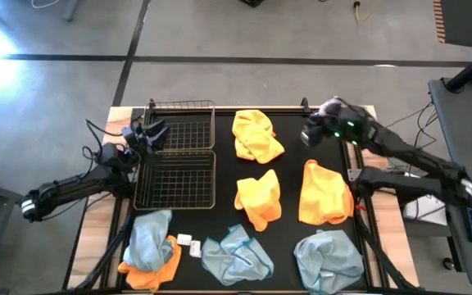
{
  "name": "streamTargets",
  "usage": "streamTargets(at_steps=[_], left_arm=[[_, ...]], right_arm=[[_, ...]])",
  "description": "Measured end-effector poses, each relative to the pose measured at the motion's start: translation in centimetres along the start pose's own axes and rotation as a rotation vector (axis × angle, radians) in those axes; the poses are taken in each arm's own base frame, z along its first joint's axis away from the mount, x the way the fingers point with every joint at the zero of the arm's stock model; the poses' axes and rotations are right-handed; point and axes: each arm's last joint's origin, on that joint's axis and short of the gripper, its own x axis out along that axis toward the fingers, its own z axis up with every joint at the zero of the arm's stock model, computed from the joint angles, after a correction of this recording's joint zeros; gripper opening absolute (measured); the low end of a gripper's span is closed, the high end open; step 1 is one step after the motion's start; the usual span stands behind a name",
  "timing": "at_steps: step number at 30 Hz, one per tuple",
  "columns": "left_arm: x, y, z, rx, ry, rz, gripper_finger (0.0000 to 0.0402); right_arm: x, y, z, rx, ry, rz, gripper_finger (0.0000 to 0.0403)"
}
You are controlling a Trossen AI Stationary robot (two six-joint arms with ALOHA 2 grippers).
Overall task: Sort microfiber towel by color & place in baskets
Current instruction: Put the top center orange microfiber towel into the top wire basket
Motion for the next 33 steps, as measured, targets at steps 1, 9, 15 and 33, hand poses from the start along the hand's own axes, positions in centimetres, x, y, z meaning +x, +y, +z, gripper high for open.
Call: streamTargets(at_steps=[1, 9, 15, 33], left_arm=[[0.0, 0.0, -0.1, 0.001, 0.004, 0.006, 0.0194], [0.2, 0.2, -0.4, 0.007, 0.024, 0.038, 0.0194], [0.3, 0.2, -0.6, 0.013, 0.038, 0.042, 0.0194], [0.4, 0.2, -0.7, 0.016, 0.048, 0.045, 0.0194]], right_arm=[[0.3, 0.1, 0.3, -0.007, 0.041, -0.013, 0.0141], [2.7, 1.0, 2.4, -0.038, 0.192, -0.061, 0.0141], [4.0, 1.6, 4.0, -0.086, 0.225, -0.063, 0.0141], [7.0, 4.9, 7.1, -0.279, 0.371, -0.01, 0.0141]])
